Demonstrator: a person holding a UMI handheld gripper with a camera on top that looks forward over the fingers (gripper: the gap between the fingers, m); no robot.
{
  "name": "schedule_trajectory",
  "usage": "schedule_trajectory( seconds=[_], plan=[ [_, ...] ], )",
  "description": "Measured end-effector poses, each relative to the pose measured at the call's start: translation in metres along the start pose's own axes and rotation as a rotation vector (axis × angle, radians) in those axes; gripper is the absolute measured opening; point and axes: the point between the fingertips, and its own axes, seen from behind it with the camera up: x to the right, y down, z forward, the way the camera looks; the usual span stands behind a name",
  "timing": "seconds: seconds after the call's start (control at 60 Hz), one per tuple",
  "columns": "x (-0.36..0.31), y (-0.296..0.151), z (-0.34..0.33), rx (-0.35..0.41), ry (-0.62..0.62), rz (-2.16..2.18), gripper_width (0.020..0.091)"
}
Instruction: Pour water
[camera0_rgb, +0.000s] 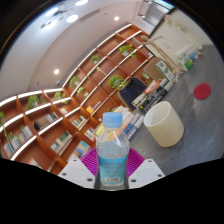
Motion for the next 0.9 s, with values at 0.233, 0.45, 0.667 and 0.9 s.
schedule_trajectory(
  seconds=[0.233, 0.45, 0.667, 0.9],
  plan=[
    [-0.02, -0.05, -0.001, 0.091, -0.108, 0.548, 0.0325],
    [-0.013, -0.083, 0.012, 0.163, -0.157, 0.9, 0.0341],
    [0.001, -0.102, 0.014, 0.22, -0.254, 1.276, 0.0343],
    [-0.001, -0.09, 0.021, 0.169, -0.224, 1.294, 0.0343]
  ],
)
